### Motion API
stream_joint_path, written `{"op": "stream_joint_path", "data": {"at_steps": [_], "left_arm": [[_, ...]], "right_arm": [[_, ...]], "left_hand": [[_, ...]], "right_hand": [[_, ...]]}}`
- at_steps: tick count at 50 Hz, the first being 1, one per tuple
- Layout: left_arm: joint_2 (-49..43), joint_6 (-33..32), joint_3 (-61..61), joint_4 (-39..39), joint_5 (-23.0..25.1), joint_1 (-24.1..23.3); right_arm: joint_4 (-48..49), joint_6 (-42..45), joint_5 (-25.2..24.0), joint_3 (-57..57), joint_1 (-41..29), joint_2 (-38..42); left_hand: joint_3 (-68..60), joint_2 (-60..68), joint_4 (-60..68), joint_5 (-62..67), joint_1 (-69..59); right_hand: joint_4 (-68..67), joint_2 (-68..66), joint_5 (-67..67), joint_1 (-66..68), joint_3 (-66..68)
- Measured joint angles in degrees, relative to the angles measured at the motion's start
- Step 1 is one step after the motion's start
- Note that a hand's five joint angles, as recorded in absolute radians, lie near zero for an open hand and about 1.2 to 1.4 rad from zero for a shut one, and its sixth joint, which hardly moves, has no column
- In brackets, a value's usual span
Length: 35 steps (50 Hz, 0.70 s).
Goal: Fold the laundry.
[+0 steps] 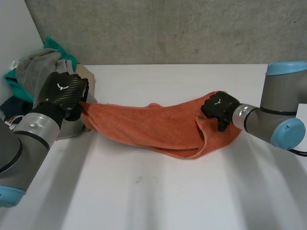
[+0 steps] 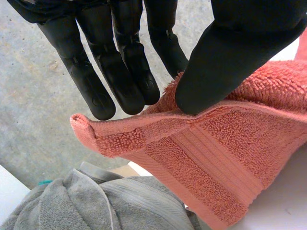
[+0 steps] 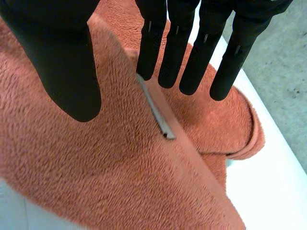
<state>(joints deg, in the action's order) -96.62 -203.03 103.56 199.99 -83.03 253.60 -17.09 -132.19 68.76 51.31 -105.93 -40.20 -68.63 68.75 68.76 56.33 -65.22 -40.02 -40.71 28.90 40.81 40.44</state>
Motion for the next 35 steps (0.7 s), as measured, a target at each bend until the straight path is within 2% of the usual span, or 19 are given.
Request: {"op": "stream_joint_path", "data": {"at_steps": [2,4,6,29,35], "left_arm": [[-0.06,0.0,0.11,-0.03,-0.02,-0.21],[-0.06,0.01,0.13,-0.03,-0.03,-0.26],[-0.06,0.01,0.12,-0.04,-0.03,-0.28],[0.92,0.53,0.33,-0.34,-0.14,-0.35],[3.67,1.05,0.05,-1.69,-0.15,0.18]], "right_arm": [[0.06,0.36,0.07,-0.08,0.13,0.82],[0.25,0.88,0.19,-0.2,0.26,0.89],[0.38,1.34,0.33,-0.26,0.35,0.64],[-0.21,1.83,-0.66,8.39,1.03,-9.43],[-0.04,-0.16,-0.25,9.95,4.37,-15.07]], "left_hand": [[0.0,0.0,0.0,0.0,0.0],[0.0,0.0,0.0,0.0,0.0],[0.0,0.0,0.0,0.0,0.0],[0.0,0.0,0.0,0.0,0.0],[0.0,0.0,0.0,0.0,0.0]], "right_hand": [[-3.88,-2.6,4.97,3.99,3.44],[-23.65,-23.26,23.93,22.2,23.19],[-27.78,-26.45,26.76,23.09,27.18],[-28.79,-26.45,26.76,23.09,28.0],[-28.79,-26.45,26.76,23.09,28.01]]}}
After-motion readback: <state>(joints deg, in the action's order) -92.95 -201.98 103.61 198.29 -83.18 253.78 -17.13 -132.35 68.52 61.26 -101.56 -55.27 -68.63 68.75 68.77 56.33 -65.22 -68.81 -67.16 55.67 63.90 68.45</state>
